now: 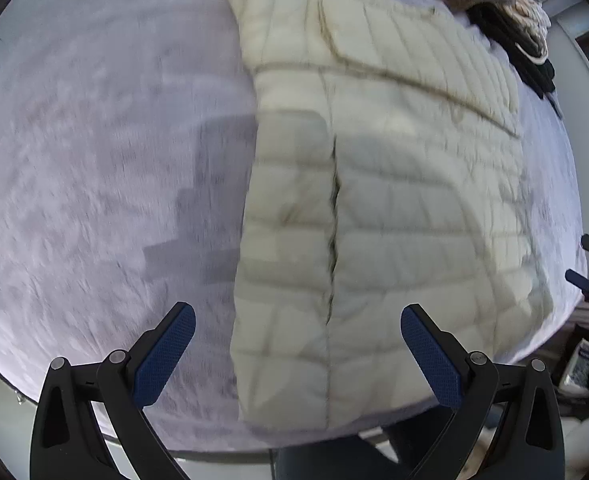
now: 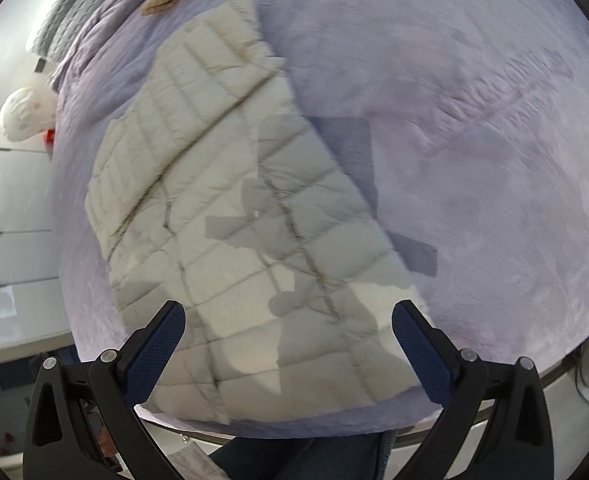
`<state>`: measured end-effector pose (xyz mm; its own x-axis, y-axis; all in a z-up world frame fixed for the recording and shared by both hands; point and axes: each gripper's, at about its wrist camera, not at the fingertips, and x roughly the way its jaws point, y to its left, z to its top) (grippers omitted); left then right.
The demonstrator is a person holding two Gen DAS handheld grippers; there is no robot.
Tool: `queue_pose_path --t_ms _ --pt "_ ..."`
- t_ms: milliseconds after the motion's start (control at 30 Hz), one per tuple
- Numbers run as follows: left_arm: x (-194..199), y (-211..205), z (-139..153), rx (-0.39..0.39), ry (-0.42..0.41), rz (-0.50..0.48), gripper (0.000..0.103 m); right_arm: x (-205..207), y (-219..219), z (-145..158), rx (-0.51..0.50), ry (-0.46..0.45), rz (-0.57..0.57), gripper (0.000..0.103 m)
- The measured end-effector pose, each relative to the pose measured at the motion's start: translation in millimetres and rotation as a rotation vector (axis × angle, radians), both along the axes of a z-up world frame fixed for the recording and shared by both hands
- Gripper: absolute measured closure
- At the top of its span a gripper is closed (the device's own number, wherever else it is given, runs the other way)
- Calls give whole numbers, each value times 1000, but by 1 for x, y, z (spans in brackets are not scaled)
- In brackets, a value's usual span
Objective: Fold large clothes
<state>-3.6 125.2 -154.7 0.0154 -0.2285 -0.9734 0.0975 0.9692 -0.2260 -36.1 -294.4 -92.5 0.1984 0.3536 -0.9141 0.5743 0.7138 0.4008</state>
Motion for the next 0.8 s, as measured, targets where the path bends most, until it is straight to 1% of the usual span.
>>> queue_pose_path --t_ms 200,333,400,467,667,800 --pt "-20 10 -21 -36 74 4 0 -30 -19 -17 15 60 -76 0" --pt "-28 15 -30 -91 114 35 0 -51 -27 -25 45 79 -132 0" --pt "-29 17 -38 -126 140 61 0 -59 -29 -30 75 83 -156 0" --pt "-31 18 -43 -150 154 77 0 -67 -28 -37 127 83 -182 0" --pt "-27 9 -48 -215 174 67 0 -80 -14 -58 260 74 -237 0" --pt "-26 1 -50 -256 188 57 0 -82 -4 -67 302 67 -258 0"
